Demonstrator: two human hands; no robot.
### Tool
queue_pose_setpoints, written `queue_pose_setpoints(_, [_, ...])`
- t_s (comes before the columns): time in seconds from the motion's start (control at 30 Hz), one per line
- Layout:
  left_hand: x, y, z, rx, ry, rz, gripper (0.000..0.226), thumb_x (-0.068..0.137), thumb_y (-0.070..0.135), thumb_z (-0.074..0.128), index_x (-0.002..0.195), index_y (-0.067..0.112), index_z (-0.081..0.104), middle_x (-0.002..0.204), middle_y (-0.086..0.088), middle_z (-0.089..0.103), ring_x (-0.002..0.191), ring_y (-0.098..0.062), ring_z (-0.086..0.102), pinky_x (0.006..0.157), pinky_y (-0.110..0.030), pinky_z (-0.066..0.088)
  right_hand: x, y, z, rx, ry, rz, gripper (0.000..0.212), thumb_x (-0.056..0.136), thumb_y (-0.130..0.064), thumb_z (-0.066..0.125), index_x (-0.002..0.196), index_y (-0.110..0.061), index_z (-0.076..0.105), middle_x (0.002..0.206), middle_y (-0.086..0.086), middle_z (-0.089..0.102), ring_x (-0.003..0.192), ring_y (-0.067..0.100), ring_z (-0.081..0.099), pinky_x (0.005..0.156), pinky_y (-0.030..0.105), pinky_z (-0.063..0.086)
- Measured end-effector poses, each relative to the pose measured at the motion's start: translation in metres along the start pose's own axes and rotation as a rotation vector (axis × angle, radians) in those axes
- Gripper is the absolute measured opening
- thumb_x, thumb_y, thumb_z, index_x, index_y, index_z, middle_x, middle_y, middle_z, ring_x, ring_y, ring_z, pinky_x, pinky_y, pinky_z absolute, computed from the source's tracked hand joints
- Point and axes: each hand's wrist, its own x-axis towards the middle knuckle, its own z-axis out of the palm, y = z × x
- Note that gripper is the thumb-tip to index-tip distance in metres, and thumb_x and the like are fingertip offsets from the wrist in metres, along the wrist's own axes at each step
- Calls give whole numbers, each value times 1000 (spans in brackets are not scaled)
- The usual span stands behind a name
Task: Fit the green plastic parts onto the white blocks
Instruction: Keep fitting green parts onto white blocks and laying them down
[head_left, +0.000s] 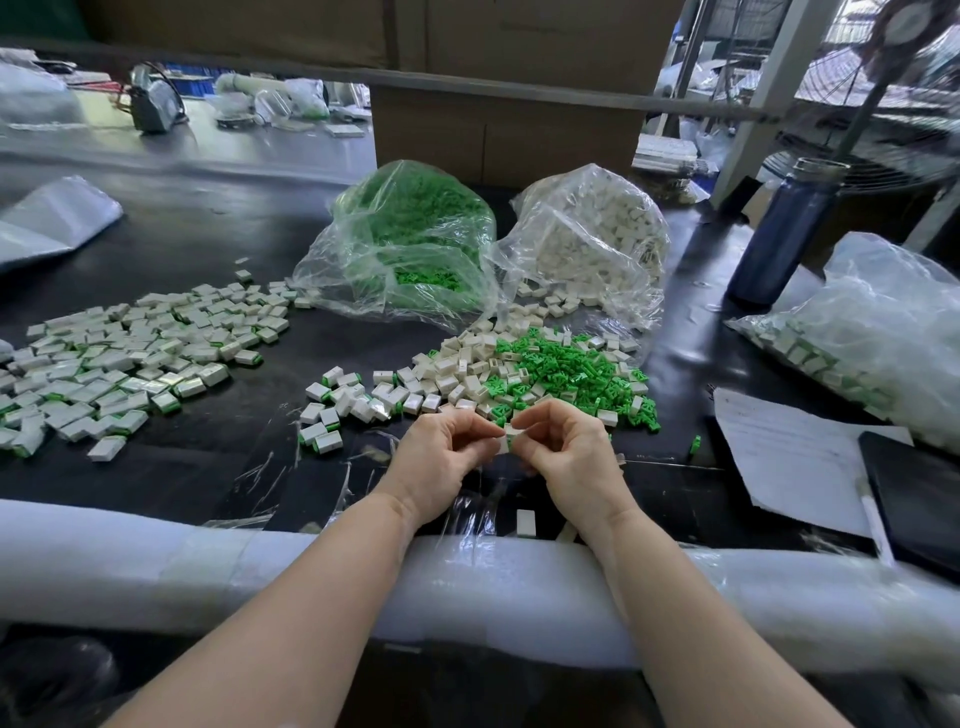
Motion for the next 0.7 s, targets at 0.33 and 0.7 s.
queue_pose_setpoints(0.33, [-2,2,0,74,-50,5,18,83,2,65,78,18,68,72,8,63,66,3,56,70,-5,44,-1,-1,-2,5,-49,33,24,77,9,66,73,-13,60,69,5,61,60,9,55,58,18,48])
queue_pose_setpoints(0.7, [-2,-1,3,141,-26,18,13,79,11,72,88,18,69,83,-2,71,81,-18,66,82,-25,52,3,2,-2,69,-12,38,22,78,9,66,73,-12,61,64,3,61,48,1,53,50,15,45])
